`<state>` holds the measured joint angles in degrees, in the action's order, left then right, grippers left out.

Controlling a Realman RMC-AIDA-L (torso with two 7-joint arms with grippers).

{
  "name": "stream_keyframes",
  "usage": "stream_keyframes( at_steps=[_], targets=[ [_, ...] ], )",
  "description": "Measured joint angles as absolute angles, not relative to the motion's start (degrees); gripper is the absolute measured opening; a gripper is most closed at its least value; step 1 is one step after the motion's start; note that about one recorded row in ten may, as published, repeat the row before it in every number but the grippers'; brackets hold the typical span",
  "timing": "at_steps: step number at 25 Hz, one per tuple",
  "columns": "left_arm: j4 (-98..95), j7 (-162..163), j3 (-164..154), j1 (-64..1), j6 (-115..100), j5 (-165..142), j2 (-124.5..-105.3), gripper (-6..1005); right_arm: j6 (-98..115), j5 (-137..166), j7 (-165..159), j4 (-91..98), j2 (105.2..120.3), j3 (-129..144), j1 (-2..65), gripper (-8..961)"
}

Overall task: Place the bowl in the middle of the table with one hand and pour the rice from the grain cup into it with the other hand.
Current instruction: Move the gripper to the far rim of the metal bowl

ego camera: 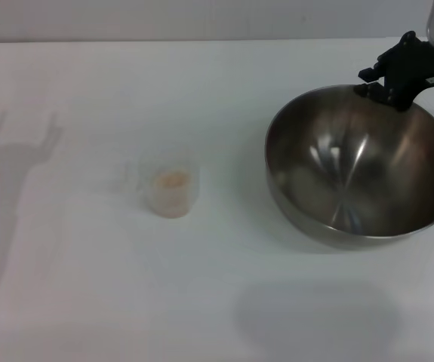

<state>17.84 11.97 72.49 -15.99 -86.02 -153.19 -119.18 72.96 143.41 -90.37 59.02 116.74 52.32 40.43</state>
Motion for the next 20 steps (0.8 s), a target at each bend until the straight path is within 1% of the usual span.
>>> stream_keyframes(
  at_steps=[4, 6, 14, 20],
  targets=[
    [17.8, 12.0, 72.6, -16.0, -86.0, -153.2, -119.18, 822, 72.9, 143.6, -90.9, 59.4, 116.75, 52.6, 40.3, 146],
    [17.7, 12.0, 72.6, -16.0, -86.0, -153.2, -119.18, 821, 72.8, 144.3, -91.3, 59.5, 116.74, 52.8, 40.2, 195],
    [17.7, 12.0, 72.4, -15.7, -86.1, -153.2, -119.18, 820, 71.9, 146.2, -91.4, 58.5, 116.93, 52.3, 40.1, 192],
    [17.8, 12.0, 72.4, -15.9, -86.1, -153.2, -119.18, 818, 70.3, 145.9, -91.0, 55.8, 116.80, 52.3, 40.0, 190]
  ],
)
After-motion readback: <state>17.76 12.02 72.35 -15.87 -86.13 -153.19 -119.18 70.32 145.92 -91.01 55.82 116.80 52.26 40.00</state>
